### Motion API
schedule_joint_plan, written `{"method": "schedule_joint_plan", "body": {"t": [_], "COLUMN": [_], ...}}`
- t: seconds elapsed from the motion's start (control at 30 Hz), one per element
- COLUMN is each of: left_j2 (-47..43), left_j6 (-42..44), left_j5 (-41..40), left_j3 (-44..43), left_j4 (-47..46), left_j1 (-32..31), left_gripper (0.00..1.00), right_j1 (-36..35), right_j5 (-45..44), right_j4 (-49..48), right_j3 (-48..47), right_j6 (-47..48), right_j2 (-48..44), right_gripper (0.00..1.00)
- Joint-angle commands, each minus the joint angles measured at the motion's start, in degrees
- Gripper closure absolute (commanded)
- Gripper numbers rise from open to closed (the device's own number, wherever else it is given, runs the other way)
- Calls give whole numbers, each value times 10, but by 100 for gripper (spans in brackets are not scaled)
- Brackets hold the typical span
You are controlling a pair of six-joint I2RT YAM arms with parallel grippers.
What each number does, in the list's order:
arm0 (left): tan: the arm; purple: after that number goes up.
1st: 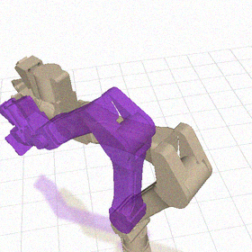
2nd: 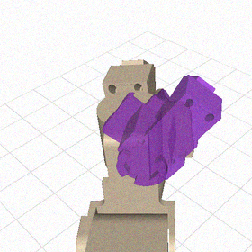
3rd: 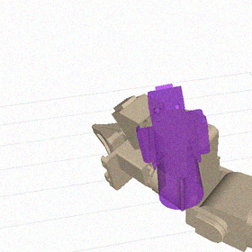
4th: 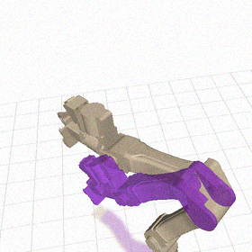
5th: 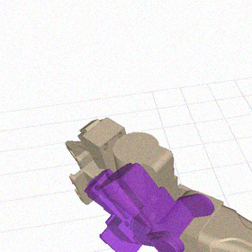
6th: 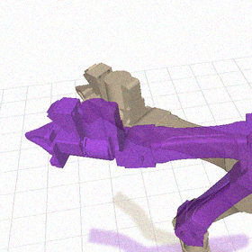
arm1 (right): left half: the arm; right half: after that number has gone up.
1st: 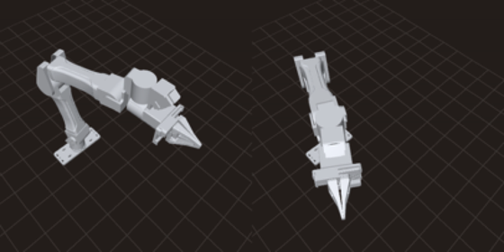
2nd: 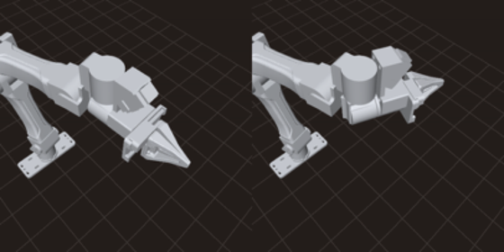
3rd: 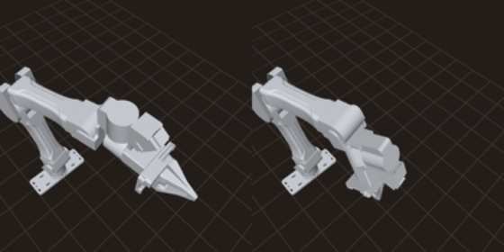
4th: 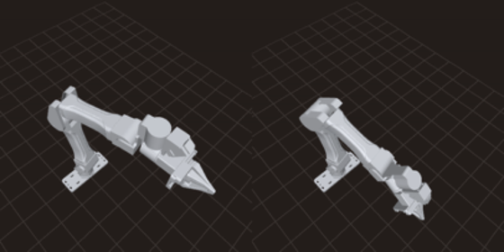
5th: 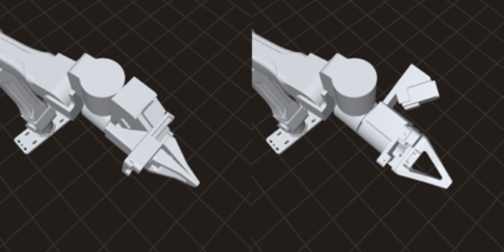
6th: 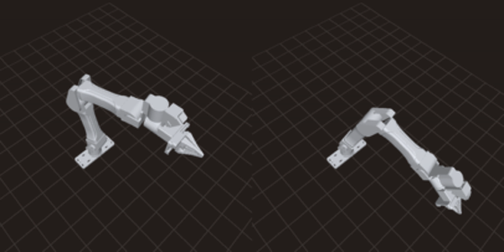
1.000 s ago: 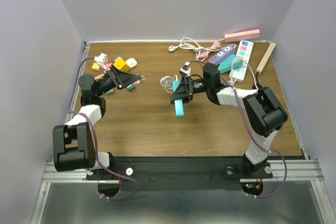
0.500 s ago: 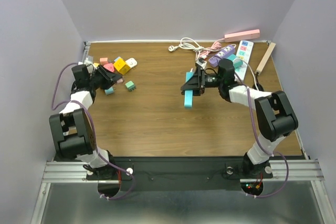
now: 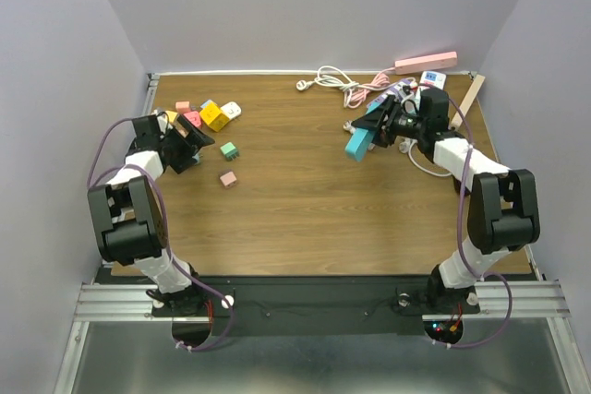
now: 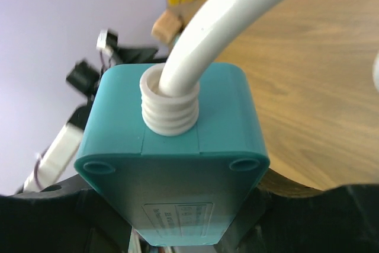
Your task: Pull the plug off the socket
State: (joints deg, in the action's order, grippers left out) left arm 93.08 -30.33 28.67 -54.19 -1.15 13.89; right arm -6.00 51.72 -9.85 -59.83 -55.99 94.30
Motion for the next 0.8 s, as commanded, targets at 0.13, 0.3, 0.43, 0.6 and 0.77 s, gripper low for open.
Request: {"method": "schedule_joint_plan", "body": {"t": [0.13, 0.3, 0.43, 0.6, 0.77], "left_j2": [-116, -156, -178, -191, -211], "left_j6": [18, 18, 18, 16, 15], "left_j5": [-41, -22, 5, 23, 33], "left_j3": [-7, 6, 8, 15, 30], "left_j4": [61, 67, 65, 67, 68], "left_j1": [0, 0, 0, 1, 0], "left_gripper": [1, 1, 1, 1, 1], "right_j1": [44, 57, 70, 71, 75], "right_j5": [-228, -352, -408, -449, -441], "right_j4": [96, 161, 184, 185, 184], "right_j3": [-93, -142, -205, -267, -348], "right_j6": [47, 66, 69, 37, 0], "right_j2": [-23, 19, 90, 159, 229], "right_gripper": [99, 100, 100, 67, 9]}}
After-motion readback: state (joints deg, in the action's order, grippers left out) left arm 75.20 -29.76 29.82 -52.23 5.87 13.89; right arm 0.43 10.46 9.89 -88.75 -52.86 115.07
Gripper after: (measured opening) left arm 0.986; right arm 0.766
